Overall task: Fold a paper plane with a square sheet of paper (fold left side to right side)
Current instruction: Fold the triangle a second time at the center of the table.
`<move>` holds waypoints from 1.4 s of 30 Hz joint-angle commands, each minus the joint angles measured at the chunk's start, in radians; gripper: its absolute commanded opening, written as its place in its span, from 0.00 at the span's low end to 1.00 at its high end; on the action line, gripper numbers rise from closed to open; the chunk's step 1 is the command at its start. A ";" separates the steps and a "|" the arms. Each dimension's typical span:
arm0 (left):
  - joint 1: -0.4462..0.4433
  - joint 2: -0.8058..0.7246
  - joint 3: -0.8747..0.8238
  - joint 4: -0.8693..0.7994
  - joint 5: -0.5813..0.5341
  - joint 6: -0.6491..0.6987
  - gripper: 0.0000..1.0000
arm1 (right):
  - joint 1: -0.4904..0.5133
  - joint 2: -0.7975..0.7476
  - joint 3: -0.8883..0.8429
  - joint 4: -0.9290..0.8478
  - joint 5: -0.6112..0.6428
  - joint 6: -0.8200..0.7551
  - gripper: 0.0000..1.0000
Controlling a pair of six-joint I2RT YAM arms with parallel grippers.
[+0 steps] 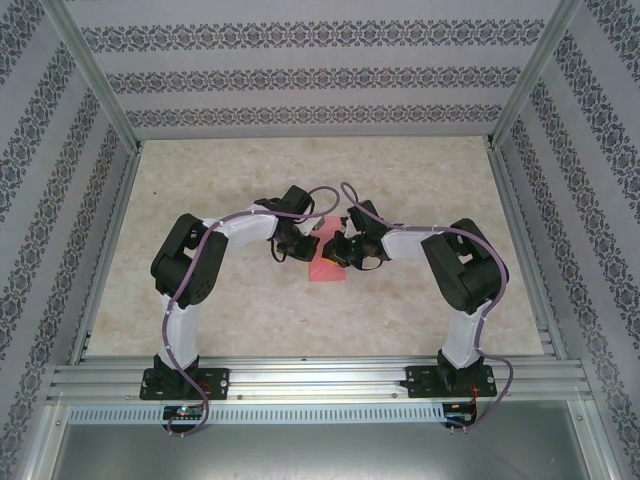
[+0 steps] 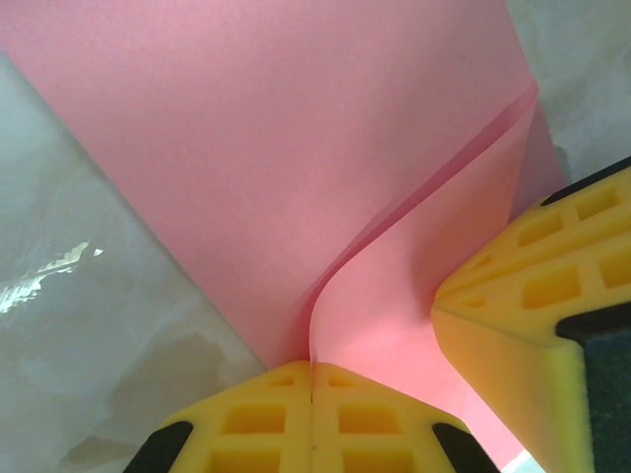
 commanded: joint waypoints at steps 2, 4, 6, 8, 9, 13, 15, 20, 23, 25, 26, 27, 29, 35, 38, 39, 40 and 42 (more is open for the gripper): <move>0.010 0.031 0.017 0.037 -0.069 -0.023 0.03 | 0.016 0.016 0.016 -0.009 0.028 -0.020 0.13; 0.010 0.032 0.017 0.038 -0.077 -0.026 0.03 | 0.015 0.019 0.016 -0.013 0.031 -0.022 0.13; 0.010 0.032 0.015 0.039 -0.083 -0.028 0.03 | 0.017 0.023 0.015 -0.025 0.037 -0.023 0.13; 0.010 0.030 0.015 0.037 -0.090 -0.032 0.03 | 0.017 0.029 0.015 -0.037 0.045 -0.025 0.13; 0.011 0.029 0.015 0.038 -0.089 -0.033 0.03 | 0.017 0.034 0.013 -0.045 0.048 -0.025 0.13; 0.010 0.023 0.014 0.043 -0.080 -0.040 0.04 | 0.018 0.047 0.009 -0.077 0.062 -0.023 0.13; 0.010 0.017 0.014 0.044 -0.079 -0.047 0.06 | 0.018 0.050 0.006 -0.093 0.071 -0.024 0.13; 0.010 -0.032 -0.007 0.054 -0.071 -0.070 0.15 | 0.018 0.060 0.000 -0.113 0.081 -0.032 0.13; 0.012 -0.088 -0.039 0.067 -0.060 -0.089 0.23 | 0.018 0.068 -0.003 -0.114 0.081 -0.032 0.13; 0.012 -0.141 -0.070 0.079 -0.053 -0.105 0.26 | 0.018 0.071 -0.002 -0.112 0.081 -0.035 0.13; 0.012 -0.165 -0.088 0.087 -0.047 -0.113 0.26 | 0.018 0.071 -0.003 -0.112 0.081 -0.034 0.13; 0.012 -0.192 -0.110 0.096 -0.040 -0.123 0.27 | 0.018 0.071 -0.001 -0.111 0.081 -0.035 0.13; 0.012 -0.244 -0.167 0.124 -0.014 -0.149 0.27 | 0.018 0.070 -0.001 -0.112 0.081 -0.035 0.13; -0.014 -0.346 -0.365 0.322 0.157 -0.298 0.27 | 0.018 0.070 0.006 -0.117 0.081 -0.040 0.13; -0.035 -0.368 -0.414 0.407 0.200 -0.359 0.27 | 0.018 0.068 0.009 -0.117 0.080 -0.038 0.13; -0.041 -0.370 -0.422 0.428 0.210 -0.373 0.27 | 0.018 0.068 0.009 -0.118 0.079 -0.040 0.13; -0.048 -0.370 -0.423 0.443 0.212 -0.382 0.28 | 0.018 0.068 0.010 -0.118 0.081 -0.039 0.13; -0.058 -0.361 -0.415 0.455 0.216 -0.393 0.28 | 0.018 0.068 0.012 -0.125 0.082 -0.040 0.13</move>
